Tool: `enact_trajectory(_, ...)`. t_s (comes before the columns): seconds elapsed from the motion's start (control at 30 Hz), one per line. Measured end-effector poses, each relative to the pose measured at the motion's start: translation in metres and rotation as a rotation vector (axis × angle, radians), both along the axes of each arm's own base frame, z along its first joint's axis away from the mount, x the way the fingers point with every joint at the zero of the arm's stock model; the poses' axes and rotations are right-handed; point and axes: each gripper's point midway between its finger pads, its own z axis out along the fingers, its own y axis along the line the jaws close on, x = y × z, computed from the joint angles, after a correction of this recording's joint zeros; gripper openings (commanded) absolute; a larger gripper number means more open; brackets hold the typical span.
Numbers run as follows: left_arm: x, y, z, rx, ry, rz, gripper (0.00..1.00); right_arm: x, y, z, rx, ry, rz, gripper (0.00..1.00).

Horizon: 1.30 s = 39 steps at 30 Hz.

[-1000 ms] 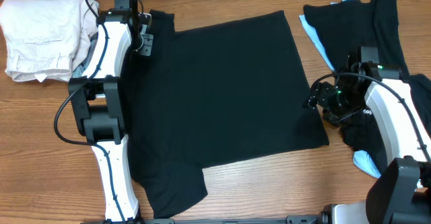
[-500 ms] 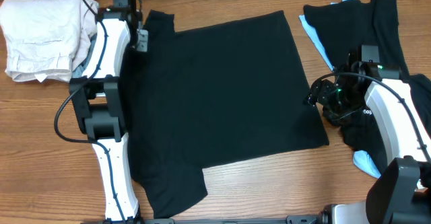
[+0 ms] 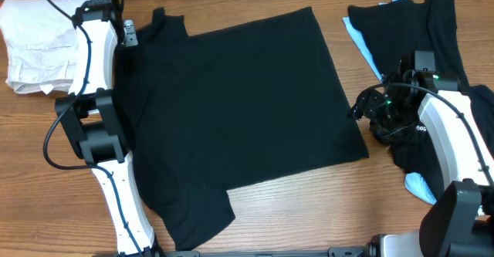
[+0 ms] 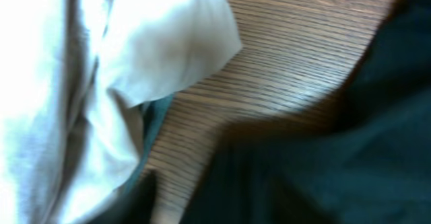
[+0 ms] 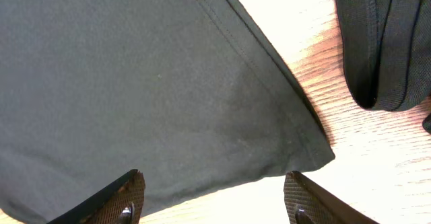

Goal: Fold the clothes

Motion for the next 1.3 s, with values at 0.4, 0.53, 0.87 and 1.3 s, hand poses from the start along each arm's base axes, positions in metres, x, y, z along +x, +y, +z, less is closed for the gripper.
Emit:
enact_trajectory(0.4, -0.032, -0.066, 0.055, -0.343, 0.076, -0.128, 0.96, 0.023, -0.018, 0.033, -0.104, -0.082, -0.012, 0.65)
enact_trajectory(0.53, -0.066, -0.101, 0.105, -0.414, 0.116, -0.179, 0.96, 0.038, -0.021, 0.054, -0.114, -0.145, -0.016, 0.66)
enact_trajectory(0.87, -0.114, -0.150, 0.018, -0.320, 0.435, -0.156, 0.99, 0.029, -0.021, 0.051, -0.116, -0.106, -0.015, 0.67)
enact_trajectory(1.3, -0.119, -0.141, -0.066, -0.319, 0.432, -0.062, 1.00, 0.023, -0.026, 0.048, -0.148, -0.076, -0.020, 0.68)
